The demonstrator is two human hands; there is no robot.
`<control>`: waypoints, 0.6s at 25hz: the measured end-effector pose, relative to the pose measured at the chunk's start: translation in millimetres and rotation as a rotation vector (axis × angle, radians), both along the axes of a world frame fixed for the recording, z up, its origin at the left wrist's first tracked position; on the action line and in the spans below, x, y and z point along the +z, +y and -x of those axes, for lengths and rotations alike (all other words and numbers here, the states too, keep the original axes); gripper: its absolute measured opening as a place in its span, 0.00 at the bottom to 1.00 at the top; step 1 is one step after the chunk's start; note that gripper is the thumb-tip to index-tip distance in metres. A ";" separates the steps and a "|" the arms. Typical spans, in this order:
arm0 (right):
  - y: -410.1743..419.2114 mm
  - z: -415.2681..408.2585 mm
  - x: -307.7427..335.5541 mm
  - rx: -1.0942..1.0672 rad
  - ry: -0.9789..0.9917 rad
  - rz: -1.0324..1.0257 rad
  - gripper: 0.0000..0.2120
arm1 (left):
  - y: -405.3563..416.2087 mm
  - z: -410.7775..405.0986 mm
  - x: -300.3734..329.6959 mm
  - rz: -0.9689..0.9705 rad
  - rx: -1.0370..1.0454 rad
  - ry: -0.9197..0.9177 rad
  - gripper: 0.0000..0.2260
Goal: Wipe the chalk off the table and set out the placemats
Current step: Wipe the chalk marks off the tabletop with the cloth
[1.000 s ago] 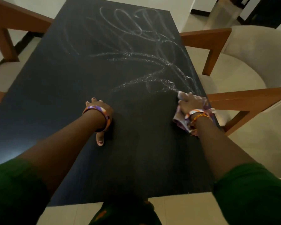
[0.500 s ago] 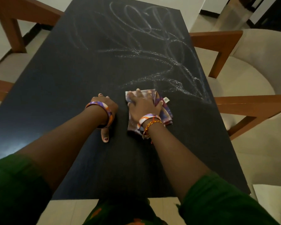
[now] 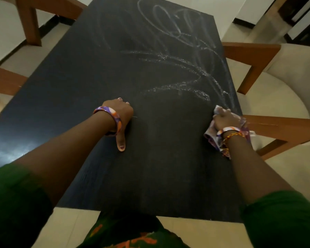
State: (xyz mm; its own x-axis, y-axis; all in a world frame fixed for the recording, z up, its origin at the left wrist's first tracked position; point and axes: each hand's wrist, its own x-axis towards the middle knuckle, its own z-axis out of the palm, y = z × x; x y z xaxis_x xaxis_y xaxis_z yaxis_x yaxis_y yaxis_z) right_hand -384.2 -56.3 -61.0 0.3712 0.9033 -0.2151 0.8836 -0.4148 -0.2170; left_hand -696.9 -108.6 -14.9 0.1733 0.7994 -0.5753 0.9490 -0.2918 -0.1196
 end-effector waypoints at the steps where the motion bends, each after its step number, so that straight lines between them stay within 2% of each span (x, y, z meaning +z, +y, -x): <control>1: -5.9 25.0 -3.1 0.099 -0.075 -0.004 0.21 | 1.6 -1.2 -0.6 0.005 0.003 0.004 0.51; 5: -27.8 149.7 -2.4 0.523 0.008 0.035 0.22 | 7.9 -14.3 -6.0 0.027 -0.026 0.057 0.39; 7: -20.4 155.2 -5.0 0.605 0.054 0.067 0.22 | 8.9 -19.6 -7.0 0.031 -0.038 0.110 0.39; 9: -0.6 116.4 -9.4 0.506 0.055 0.065 0.23 | 8.4 -20.0 -5.4 0.052 -0.045 0.141 0.43; 11: 12.2 55.4 -11.6 0.294 0.043 0.042 0.24 | 7.8 -17.2 -3.5 0.070 -0.063 0.147 0.46; 15: -4.3 -46.1 -3.6 0.033 0.023 0.020 0.22 | 7.6 -15.5 -4.5 0.059 -0.060 0.123 0.47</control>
